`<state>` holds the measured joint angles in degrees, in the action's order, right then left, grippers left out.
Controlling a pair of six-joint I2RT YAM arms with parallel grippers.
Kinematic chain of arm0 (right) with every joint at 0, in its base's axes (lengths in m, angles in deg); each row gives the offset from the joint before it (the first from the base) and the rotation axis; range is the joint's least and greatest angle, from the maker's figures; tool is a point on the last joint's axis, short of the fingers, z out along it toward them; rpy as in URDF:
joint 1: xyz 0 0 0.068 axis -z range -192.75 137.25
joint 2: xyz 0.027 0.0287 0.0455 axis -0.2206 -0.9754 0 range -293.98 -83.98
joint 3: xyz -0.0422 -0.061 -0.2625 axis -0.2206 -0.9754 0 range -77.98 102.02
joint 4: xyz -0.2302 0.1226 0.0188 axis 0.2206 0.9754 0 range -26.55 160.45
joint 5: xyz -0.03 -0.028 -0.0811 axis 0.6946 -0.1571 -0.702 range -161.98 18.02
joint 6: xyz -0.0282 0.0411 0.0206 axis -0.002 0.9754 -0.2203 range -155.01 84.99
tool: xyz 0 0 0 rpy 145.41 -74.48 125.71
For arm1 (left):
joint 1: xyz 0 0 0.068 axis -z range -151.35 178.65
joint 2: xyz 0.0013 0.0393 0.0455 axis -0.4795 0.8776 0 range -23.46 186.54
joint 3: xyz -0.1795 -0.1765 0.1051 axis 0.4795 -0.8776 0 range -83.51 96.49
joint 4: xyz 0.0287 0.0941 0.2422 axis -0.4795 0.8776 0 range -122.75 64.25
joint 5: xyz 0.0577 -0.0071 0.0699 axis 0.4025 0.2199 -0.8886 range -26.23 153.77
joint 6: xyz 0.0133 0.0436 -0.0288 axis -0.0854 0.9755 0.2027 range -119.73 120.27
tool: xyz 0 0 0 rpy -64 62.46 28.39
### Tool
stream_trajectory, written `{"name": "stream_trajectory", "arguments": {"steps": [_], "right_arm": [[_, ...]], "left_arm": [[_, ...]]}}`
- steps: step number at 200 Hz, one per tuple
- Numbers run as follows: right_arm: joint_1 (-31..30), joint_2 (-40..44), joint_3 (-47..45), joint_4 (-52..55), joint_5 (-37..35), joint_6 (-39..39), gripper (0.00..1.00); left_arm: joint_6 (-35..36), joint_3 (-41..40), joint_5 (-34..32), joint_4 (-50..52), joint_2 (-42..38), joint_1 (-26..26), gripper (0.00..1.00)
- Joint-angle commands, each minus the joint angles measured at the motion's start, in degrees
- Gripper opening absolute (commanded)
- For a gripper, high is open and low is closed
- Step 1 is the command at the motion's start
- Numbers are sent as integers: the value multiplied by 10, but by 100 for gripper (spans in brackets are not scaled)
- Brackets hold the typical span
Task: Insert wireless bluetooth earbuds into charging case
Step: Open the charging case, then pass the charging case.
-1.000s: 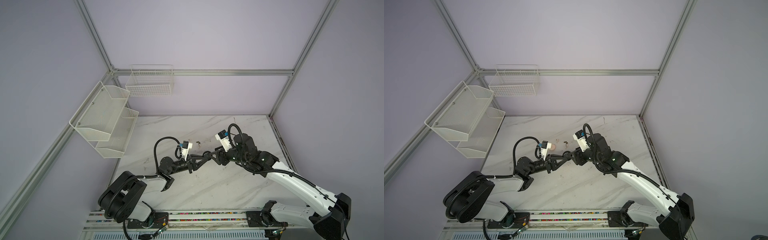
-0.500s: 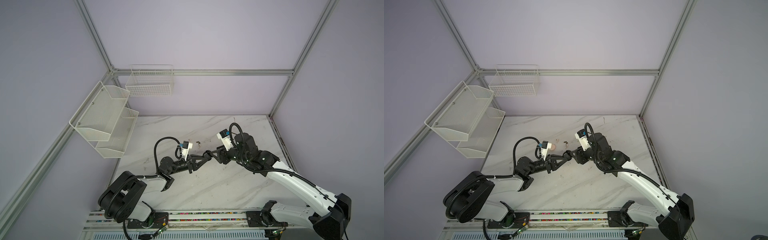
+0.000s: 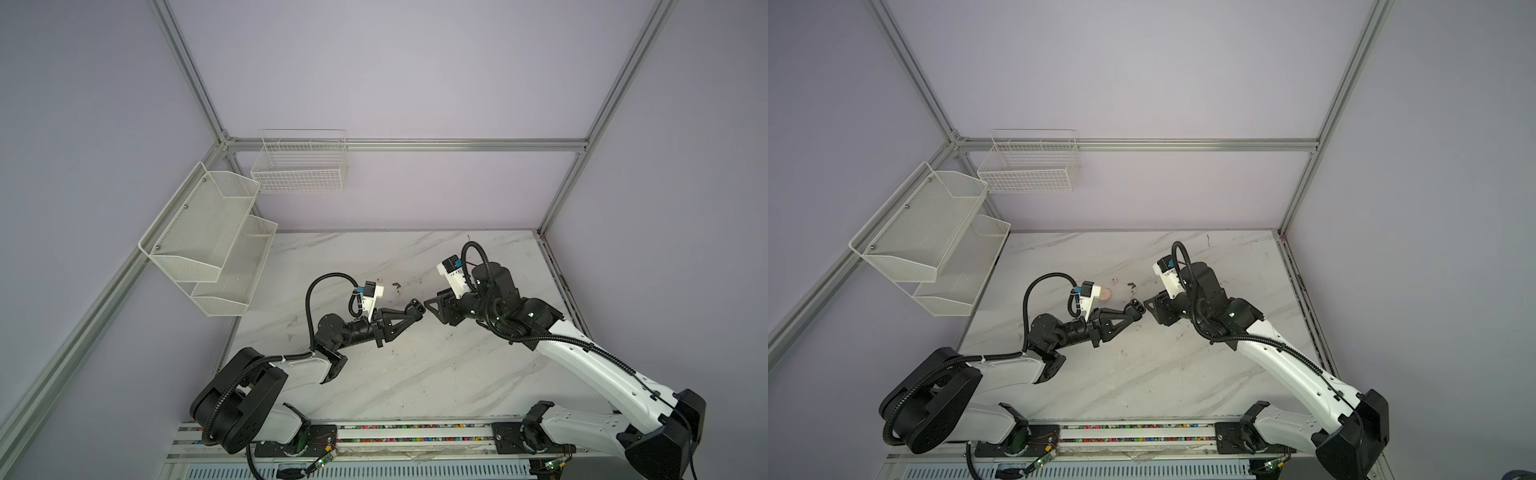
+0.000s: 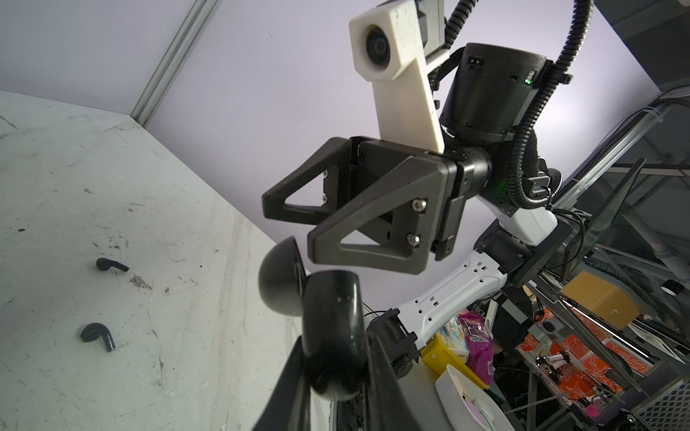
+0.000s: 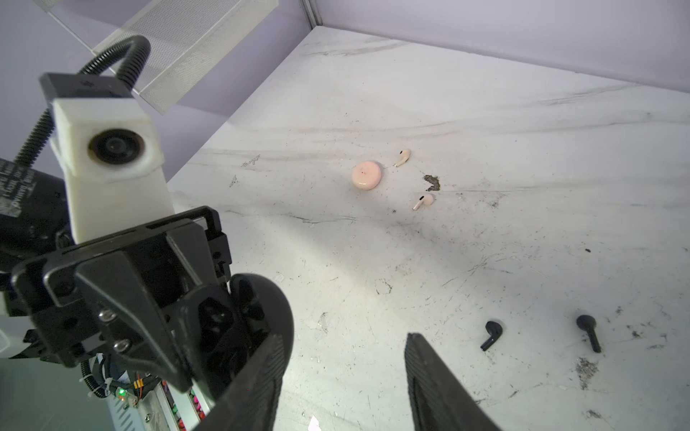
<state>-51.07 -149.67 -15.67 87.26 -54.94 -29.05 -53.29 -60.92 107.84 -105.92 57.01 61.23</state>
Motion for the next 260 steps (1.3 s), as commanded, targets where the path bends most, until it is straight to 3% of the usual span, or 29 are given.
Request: {"name": "stream_trajectory", "arguments": {"steps": [1, 53, 96, 164, 260], "right_arm": [[19, 36, 17, 20, 83, 6, 56], [62, 37, 1, -3, 256, 19, 62], [106, 16, -34, -53, 336, 29, 64], [107, 10, -123, -242, 388, 166, 61], [107, -13, -136, -299, 406, 195, 49]], "left_arm": [[5, 14, 18, -32, -2, -3, 0], [3, 37, 51, -32, 0, -4, 0], [3, 54, 59, -32, 0, -4, 0], [-4, 66, 58, -32, -5, -4, 0], [-12, 65, 55, -37, -7, -4, 0]]}}
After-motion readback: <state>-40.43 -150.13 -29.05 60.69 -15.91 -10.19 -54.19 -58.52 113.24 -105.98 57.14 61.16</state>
